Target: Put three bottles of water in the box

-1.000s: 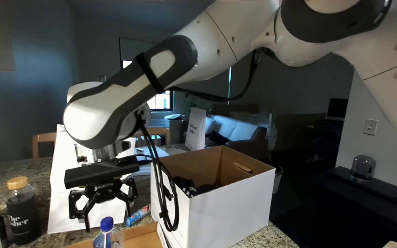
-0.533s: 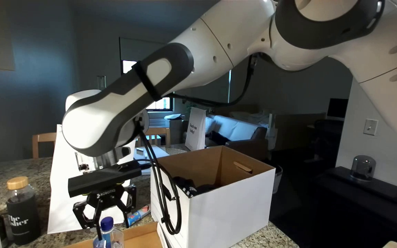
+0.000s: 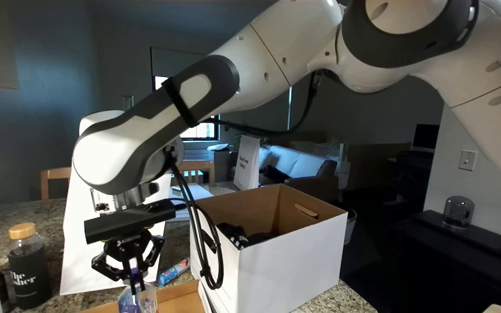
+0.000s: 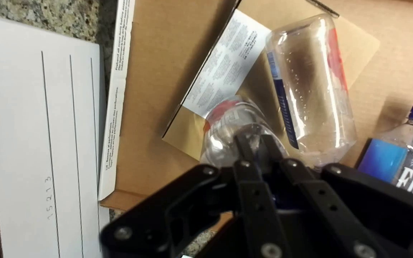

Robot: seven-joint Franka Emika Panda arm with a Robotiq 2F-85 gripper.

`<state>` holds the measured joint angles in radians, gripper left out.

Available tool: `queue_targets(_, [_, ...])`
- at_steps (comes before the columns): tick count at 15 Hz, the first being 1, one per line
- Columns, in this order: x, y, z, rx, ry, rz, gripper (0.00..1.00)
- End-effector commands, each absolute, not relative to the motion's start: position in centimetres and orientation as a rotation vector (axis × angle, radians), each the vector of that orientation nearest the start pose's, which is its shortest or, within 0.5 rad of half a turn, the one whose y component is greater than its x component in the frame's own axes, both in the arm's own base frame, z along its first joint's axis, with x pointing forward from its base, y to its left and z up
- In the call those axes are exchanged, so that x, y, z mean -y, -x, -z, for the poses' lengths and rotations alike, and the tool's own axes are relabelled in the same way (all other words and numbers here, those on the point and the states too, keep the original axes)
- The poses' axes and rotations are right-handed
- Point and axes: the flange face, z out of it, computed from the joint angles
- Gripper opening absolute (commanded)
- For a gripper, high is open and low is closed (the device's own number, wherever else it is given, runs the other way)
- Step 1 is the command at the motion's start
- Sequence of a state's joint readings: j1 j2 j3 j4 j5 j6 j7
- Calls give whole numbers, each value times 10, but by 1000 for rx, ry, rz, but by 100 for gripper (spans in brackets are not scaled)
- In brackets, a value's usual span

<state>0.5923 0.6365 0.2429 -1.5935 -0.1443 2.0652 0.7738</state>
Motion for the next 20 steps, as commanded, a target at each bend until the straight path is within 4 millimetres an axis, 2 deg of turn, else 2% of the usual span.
queue_targets(1, [-489, -477, -261, 237, 3221, -195, 0])
queue_targets(2, [-491, -475, -263, 242, 3219, -188, 0])
queue_targets(3, [-492, -473, -265, 248, 3220, -183, 9])
queue_targets(4, [-493, -471, -267, 256, 3220, -174, 27])
queue_targets(9, [-498, -467, -271, 268, 3220, -154, 57])
queue_targets(12, [-496, -473, -269, 255, 3232, -134, 77])
queue_targets(15, [-487, -489, -267, 210, 3248, -92, 95])
queue_targets(16, [-485, -493, -267, 198, 3251, -87, 98])
queue_targets(17, [-483, -496, -268, 190, 3253, -86, 90])
queue_targets(18, [-482, -497, -269, 189, 3254, -94, 64])
queue_targets(20, [-482, -495, -270, 192, 3252, -109, 63])
